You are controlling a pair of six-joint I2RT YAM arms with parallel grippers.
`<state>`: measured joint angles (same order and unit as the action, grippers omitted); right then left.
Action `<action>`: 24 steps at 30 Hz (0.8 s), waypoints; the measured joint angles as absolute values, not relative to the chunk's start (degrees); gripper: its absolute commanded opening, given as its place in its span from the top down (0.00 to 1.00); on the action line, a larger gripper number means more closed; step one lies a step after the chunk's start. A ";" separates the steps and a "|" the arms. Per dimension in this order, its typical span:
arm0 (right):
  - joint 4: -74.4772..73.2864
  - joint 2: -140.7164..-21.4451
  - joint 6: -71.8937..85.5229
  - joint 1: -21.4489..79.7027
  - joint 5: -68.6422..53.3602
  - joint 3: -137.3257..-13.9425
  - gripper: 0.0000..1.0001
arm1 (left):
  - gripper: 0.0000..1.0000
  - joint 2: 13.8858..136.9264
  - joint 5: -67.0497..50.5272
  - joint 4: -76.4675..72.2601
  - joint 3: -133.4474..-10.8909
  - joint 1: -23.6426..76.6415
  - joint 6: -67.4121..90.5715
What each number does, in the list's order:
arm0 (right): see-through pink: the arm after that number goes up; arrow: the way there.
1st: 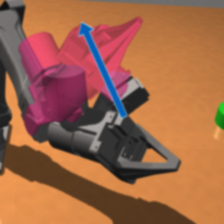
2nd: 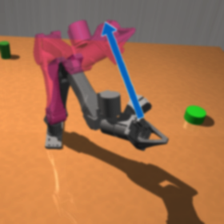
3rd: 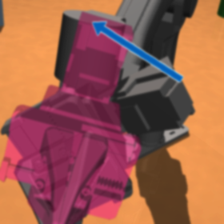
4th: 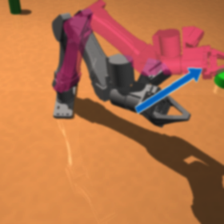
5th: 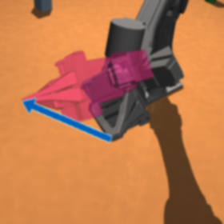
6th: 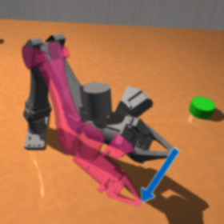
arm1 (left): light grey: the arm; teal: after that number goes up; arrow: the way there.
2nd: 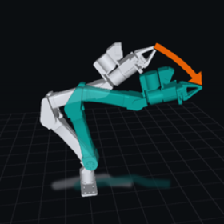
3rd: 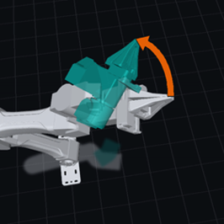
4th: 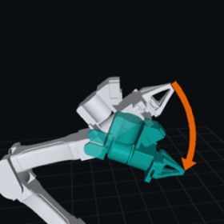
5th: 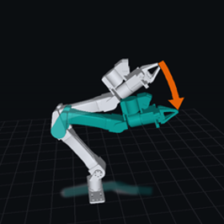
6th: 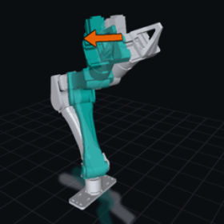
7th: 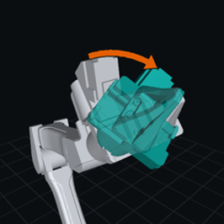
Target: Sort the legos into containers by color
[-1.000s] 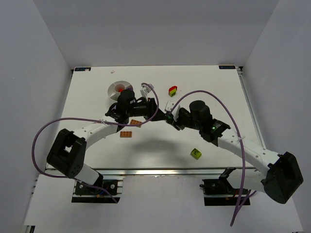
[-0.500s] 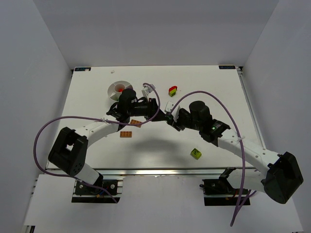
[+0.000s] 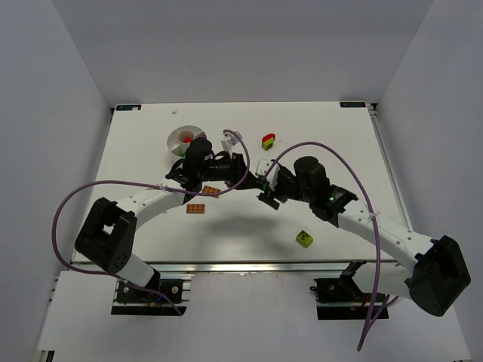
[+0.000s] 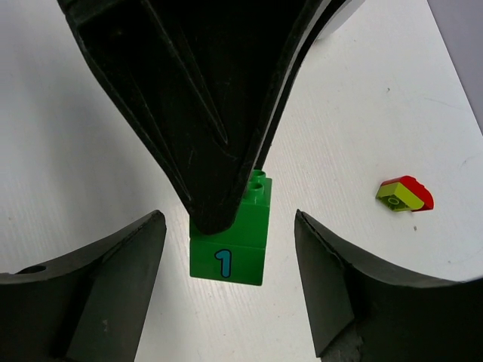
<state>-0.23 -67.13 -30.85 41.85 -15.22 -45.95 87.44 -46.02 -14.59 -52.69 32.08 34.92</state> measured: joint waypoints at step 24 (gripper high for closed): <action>-1.50 -67.11 -33.52 38.74 -19.35 -45.93 0.60 | 1.00 87.11 -45.71 -14.76 -52.69 32.05 34.24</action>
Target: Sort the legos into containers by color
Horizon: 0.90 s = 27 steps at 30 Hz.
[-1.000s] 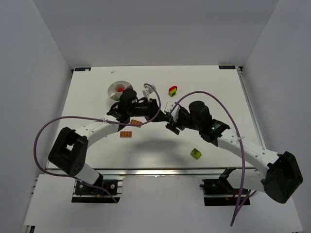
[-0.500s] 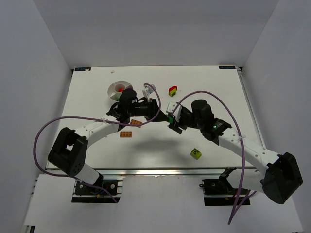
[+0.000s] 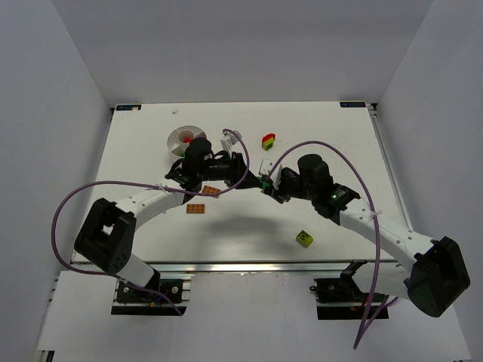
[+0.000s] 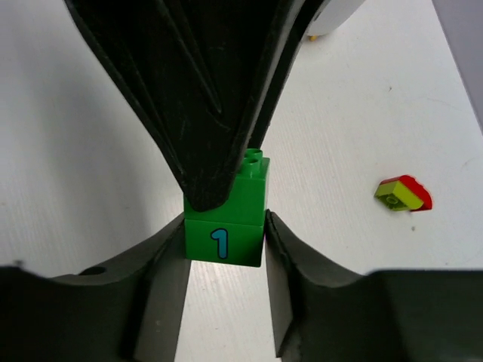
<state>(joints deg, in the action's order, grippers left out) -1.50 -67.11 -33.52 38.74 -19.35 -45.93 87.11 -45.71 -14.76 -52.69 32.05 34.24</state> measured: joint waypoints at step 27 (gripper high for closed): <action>-0.32 -66.94 -32.93 38.26 -21.21 -45.98 1.00 | 1.00 83.74 -42.44 -14.55 -52.77 20.53 31.92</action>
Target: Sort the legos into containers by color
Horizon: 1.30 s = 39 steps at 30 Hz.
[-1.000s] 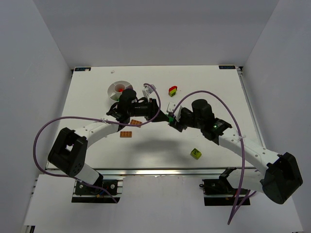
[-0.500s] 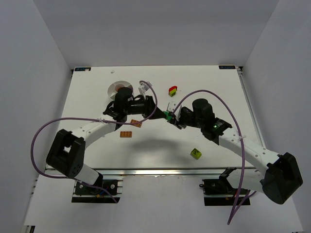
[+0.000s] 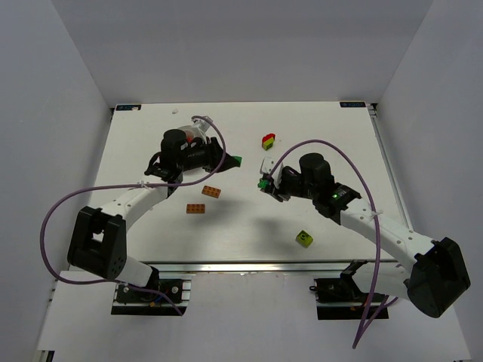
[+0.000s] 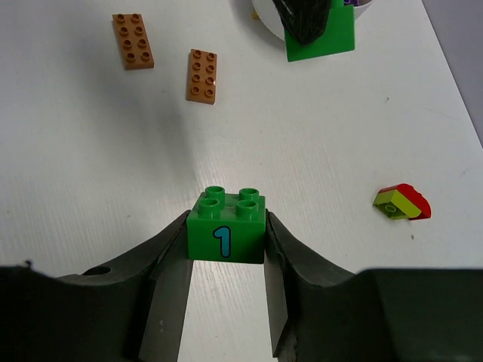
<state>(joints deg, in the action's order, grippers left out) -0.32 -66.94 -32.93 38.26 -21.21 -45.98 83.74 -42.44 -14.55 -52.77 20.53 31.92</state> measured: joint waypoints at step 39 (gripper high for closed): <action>-0.21 -67.99 -26.96 38.26 -21.98 -45.98 1.00 | 1.00 87.37 10.41 -0.25 -58.02 13.28 12.25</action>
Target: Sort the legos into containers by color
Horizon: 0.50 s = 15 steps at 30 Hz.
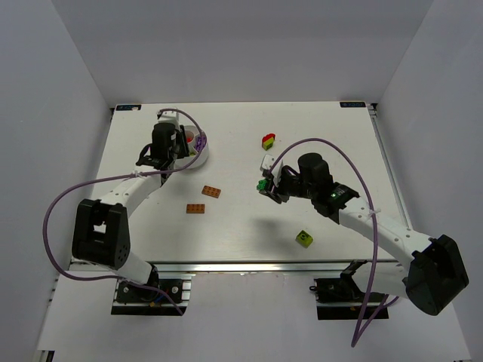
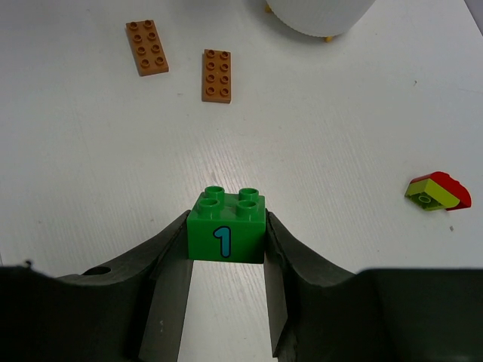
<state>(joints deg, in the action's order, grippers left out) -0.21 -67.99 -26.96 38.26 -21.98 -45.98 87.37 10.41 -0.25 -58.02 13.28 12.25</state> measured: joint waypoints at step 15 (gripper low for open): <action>-0.21 -67.99 -26.94 38.26 -21.71 -45.98 1.00 | 1.00 84.79 8.29 -15.27 -49.01 12.95 5.63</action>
<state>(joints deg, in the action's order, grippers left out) -0.21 -67.99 -26.94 38.26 -21.71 -45.98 84.79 8.29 -15.27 -49.01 12.95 5.63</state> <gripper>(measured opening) 0.436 0.467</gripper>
